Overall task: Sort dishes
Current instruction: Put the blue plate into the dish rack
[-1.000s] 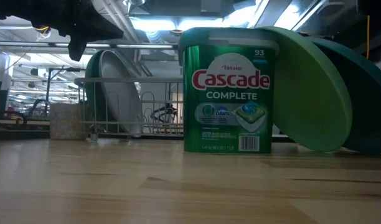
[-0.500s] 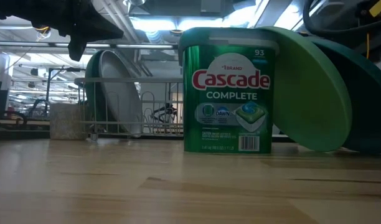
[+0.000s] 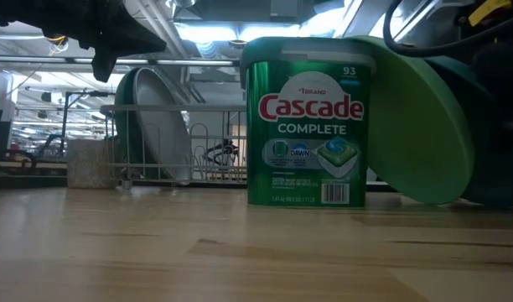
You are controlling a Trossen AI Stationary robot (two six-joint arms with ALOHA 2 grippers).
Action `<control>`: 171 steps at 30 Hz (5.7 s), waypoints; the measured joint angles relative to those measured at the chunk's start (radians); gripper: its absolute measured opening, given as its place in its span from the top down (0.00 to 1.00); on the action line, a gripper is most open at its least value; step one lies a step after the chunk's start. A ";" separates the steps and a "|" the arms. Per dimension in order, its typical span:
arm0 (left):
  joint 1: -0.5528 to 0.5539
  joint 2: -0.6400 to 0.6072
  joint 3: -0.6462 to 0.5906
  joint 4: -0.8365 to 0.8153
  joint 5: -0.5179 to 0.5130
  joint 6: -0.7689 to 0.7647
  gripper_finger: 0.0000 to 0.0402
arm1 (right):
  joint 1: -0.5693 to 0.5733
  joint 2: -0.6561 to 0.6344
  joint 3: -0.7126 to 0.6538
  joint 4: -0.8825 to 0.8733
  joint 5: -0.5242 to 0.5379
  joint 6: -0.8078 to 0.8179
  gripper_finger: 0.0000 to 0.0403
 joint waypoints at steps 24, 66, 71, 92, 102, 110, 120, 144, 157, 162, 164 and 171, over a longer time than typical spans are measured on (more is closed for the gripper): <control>0.000 0.000 0.000 0.000 0.000 0.020 1.00 | -0.015 0.000 0.000 0.002 0.037 -0.002 0.65; 0.000 0.000 0.000 0.000 0.000 0.020 1.00 | -0.015 -0.001 0.000 0.005 -0.020 -0.010 0.92; 0.000 0.000 0.000 0.000 0.000 0.028 1.00 | -0.015 -0.001 0.000 0.005 -0.020 -0.026 0.92; 0.000 0.000 0.000 -0.054 0.000 0.015 1.00 | -0.015 -0.001 0.000 0.010 -0.100 -0.027 0.92; 0.000 0.000 0.000 -0.108 0.000 -0.029 1.00 | -0.015 -0.001 0.000 0.027 -0.149 -0.036 0.92; 0.000 0.000 0.000 -0.107 0.000 -0.029 1.00 | -0.015 -0.001 0.000 0.032 -0.164 -0.079 0.92; 0.000 0.000 0.000 -0.107 0.000 -0.021 1.00 | -0.015 -0.001 0.000 0.032 -0.268 -0.079 0.66; 0.000 0.000 0.000 -0.138 0.000 -0.026 1.00 | -0.015 -0.001 0.000 0.027 -0.134 0.191 0.51; 0.000 0.000 0.000 -0.134 0.000 -0.029 1.00 | -0.039 0.026 0.000 0.065 -0.045 0.217 0.51; 0.000 0.000 0.000 -0.134 0.000 -0.029 1.00 | -0.081 0.068 0.000 0.070 -0.037 0.201 0.51; 0.000 0.000 0.000 -0.134 0.000 -0.029 1.00 | -0.093 0.085 0.000 0.062 -0.039 0.192 0.51; 0.000 0.000 0.000 -0.134 0.000 -0.029 1.00 | -0.109 0.100 0.000 0.011 -0.016 0.186 0.51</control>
